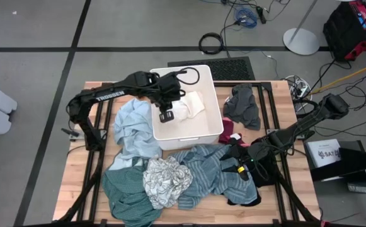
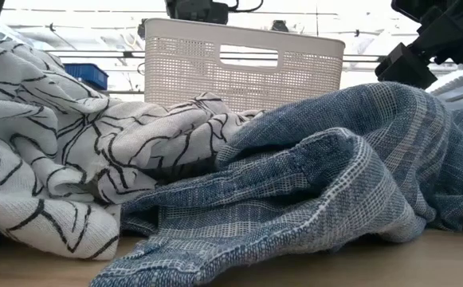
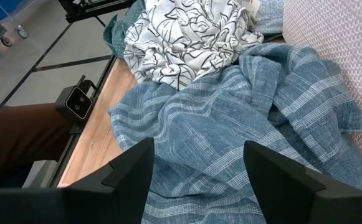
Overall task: Sort clothes
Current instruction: Put the white sock into the white laundry bin, then put the white shirt into the white laundry bin
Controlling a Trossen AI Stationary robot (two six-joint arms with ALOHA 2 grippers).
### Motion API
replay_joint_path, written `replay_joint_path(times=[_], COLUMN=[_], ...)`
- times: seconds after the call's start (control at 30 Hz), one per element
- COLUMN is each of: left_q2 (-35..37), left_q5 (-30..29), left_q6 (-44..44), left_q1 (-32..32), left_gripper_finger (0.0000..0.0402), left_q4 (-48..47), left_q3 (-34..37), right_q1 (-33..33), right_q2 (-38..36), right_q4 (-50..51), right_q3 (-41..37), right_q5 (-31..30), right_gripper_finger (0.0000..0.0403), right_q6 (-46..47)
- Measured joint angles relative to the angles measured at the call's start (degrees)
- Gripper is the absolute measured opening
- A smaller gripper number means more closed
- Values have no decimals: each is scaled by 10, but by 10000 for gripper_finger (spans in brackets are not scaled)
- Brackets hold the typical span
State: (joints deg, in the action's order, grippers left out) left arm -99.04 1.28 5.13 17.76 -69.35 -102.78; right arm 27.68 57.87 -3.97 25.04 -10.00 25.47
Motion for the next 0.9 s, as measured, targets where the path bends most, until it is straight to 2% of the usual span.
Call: replay_joint_path(times=[0.1, 0.27, 0.47, 0.6, 0.77, 0.9], left_q2=[0, 1, 2, 18, 74, 139], left_q5=[0, 0, 0, 2, -1, -34], left_q6=[2, 2, 1, -1, -3, -41], left_q1=[-2, -2, -2, -10, -38, -71], left_gripper_finger=[36, 93, 144, 150, 150, 150], left_q4=[1, -1, -11, -38, -62, -67], left_q3=[0, -1, -41, -63, -63, -63], right_q1=[0, 0, 0, 0, 0, 0], right_q2=[0, 0, 0, 0, 0, 0], right_q4=[1, 6, 6, -3, -57, -114], right_q3=[0, 0, 0, 0, 0, 0], right_q5=[0, 0, 0, -2, -3, -4], right_gripper_finger=[235, 235, 235, 235, 235, 235], right_q6=[0, -1, 6, 30, 39, 31])
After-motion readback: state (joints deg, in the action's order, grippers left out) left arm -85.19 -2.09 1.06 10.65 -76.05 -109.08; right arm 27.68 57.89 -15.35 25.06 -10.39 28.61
